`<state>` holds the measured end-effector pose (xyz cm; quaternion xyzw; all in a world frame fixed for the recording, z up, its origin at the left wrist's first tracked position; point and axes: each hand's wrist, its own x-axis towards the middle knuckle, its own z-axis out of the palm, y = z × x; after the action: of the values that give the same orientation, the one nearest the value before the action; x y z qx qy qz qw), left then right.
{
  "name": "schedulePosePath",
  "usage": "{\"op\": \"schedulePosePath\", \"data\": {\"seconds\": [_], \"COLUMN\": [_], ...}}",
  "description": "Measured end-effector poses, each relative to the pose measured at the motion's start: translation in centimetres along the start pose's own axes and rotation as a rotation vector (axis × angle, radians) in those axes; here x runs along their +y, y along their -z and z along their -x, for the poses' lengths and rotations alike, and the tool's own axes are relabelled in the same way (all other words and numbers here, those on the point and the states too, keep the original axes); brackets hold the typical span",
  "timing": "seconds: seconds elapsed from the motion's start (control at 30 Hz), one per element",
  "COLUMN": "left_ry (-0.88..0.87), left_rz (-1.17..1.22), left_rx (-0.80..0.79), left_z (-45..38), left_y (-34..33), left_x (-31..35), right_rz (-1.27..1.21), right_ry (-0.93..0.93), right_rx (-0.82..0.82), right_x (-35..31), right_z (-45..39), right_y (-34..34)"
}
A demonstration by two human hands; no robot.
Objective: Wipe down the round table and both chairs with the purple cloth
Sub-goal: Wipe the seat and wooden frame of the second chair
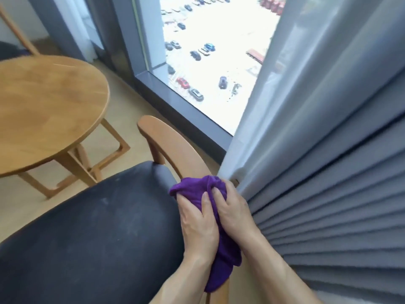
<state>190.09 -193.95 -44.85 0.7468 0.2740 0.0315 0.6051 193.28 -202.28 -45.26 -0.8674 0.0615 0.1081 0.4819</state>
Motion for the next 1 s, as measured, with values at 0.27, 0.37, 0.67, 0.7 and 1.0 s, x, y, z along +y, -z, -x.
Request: {"op": "schedulePosePath", "data": {"seconds": [0.27, 0.37, 0.67, 0.7, 1.0], "left_ry": [0.075, 0.141, 0.204, 0.202, 0.167], "left_rz": [-0.019, -0.007, -0.096, -0.107, -0.095], "left_rx": [0.267, 0.346, 0.522, 0.527, 0.454], "left_z": [-10.5, -15.2, -25.1, -25.2, -19.4], "left_y": [-1.2, -0.5, 2.2, 2.2, 0.2], "left_x": [3.5, 4.8, 6.9, 6.7, 5.5], "right_rz": [0.227, 0.321, 0.612, 0.646, 0.440], "right_ry": [0.131, 0.208, 0.435, 0.493, 0.335], "right_rx": [-0.227, -0.280, -0.311, -0.308, -0.244], "right_x": [-5.6, -9.0, -14.4, -14.3, -11.2], "right_z": [-12.2, -16.1, -24.6, -24.6, -19.8], "right_y": [-2.0, -3.7, -9.9, -10.0, -6.6]}}
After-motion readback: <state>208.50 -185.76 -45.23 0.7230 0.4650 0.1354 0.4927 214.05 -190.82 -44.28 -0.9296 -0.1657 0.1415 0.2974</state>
